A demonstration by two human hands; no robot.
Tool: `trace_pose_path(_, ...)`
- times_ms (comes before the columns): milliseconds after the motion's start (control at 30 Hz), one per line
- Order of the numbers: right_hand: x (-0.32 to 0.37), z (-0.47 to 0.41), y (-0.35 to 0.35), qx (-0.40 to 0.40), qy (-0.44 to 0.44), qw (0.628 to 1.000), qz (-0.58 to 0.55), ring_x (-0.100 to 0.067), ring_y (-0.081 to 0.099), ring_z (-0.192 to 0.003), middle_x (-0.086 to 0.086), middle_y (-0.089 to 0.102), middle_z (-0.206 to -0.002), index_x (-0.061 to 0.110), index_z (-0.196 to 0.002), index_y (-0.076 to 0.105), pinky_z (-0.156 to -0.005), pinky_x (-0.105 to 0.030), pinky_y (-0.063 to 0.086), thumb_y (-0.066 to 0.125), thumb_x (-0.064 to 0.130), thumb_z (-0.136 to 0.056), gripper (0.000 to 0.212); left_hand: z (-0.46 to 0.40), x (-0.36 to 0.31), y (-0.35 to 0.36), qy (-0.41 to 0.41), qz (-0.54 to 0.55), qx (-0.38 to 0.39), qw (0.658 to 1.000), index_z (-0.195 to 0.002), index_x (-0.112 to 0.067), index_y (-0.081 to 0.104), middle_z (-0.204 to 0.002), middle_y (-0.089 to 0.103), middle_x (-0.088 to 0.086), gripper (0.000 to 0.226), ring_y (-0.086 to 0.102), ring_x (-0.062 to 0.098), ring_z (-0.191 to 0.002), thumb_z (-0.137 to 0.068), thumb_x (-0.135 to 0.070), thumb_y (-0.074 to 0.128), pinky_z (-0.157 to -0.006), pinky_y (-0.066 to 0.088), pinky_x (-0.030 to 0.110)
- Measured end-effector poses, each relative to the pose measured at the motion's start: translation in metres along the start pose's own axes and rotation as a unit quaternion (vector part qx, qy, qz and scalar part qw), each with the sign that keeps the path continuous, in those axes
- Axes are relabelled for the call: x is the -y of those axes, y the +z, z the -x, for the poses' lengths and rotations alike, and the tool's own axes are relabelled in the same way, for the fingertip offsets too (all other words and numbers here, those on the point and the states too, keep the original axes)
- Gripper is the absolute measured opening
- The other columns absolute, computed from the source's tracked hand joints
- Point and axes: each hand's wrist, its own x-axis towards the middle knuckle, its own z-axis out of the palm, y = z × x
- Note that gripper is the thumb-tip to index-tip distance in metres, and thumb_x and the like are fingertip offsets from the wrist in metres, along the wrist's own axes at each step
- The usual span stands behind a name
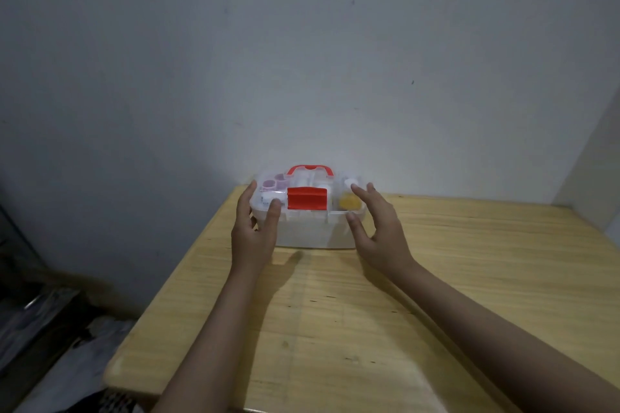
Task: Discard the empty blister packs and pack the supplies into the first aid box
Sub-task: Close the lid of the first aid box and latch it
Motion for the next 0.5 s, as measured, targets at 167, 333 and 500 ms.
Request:
trace_pose_path(167, 0.026, -0.015, 0.004, -0.046, 0.032, 0.998, -0.004, -0.02, 0.034, -0.135, -0.009, 0.043, -0.142, 0.018, -0.116, 0.058, -0.101, -0.031, 0.031, 0.052, 0.044, -0.087, 0.039, -0.005, -0.002, 0.004, -0.015, -0.013, -0.033, 0.999, -0.103, -0.074, 0.037, -0.125, 0.055, -0.009, 0.026, 0.059, 0.018, -0.111, -0.086, -0.06, 0.05, -0.086, 0.055, 0.048)
trace_pose_path(333, 0.051, -0.035, 0.012, -0.077, 0.098, 0.991, -0.04, -0.016, 0.044, -0.115, -0.001, 0.062, -0.114, 0.015, -0.108, 0.064, -0.101, -0.04, 0.039, 0.055, 0.034, -0.092, 0.027, -0.005, -0.004, 0.006, -0.009, -0.009, -0.054, 0.998, -0.119, -0.047, 0.041, -0.102, 0.05, -0.026, 0.031, 0.057, 0.0, -0.093, -0.092, -0.042, 0.055, -0.079, 0.058, 0.041)
trace_pose_path(500, 0.056, -0.043, 0.014, -0.057, 0.152, 0.985, -0.05, -0.013, 0.036, -0.118, 0.005, 0.053, -0.115, 0.022, -0.108, 0.064, -0.104, -0.032, 0.031, 0.063, 0.026, -0.085, 0.024, -0.003, -0.005, 0.005, -0.001, -0.013, -0.055, 0.998, -0.124, -0.04, 0.044, -0.102, 0.05, -0.028, 0.034, 0.055, -0.007, -0.09, -0.092, -0.039, 0.055, -0.08, 0.057, 0.036)
